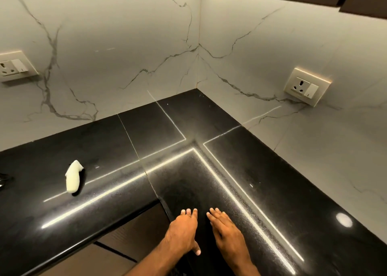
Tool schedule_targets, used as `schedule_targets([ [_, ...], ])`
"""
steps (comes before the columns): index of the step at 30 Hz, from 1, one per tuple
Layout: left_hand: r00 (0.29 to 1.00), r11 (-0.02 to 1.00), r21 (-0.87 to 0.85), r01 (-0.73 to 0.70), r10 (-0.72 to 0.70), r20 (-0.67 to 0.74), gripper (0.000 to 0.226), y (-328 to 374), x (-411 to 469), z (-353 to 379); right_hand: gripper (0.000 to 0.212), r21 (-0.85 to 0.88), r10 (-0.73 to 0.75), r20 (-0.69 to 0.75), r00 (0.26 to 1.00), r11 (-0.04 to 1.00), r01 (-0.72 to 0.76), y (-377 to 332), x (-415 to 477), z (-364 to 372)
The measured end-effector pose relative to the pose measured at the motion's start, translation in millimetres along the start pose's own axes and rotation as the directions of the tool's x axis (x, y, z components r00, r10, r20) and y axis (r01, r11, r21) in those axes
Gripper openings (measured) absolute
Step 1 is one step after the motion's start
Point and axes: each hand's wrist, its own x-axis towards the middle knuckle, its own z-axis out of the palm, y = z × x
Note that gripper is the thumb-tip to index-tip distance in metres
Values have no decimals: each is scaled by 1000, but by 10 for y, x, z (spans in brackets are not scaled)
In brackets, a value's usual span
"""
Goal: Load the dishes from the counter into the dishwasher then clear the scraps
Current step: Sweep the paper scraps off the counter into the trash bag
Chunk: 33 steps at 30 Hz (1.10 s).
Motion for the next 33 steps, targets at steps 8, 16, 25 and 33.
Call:
schedule_targets([
  [8, 994, 999, -9, -42, 41, -101, 124, -44, 10, 127, 41, 315, 235, -32, 971, 925, -213, -325, -173, -367],
  [16, 978, 944, -297, -144, 91, -187, 94, 159, 61, 144, 48, 233, 433, 231, 871, 845, -482, -203, -104, -708],
  [25, 976, 962, -207, -179, 148, -157, 54, 252, 250, 9, 46, -16, 346, 299, 889, 933, -358, -372, 125, -701],
  [33, 964, 975, -119, -188, 160, -211, 28, 224, 273, 186, 20, -62, 394, 188, 900, 919, -390, -532, 58, -592],
])
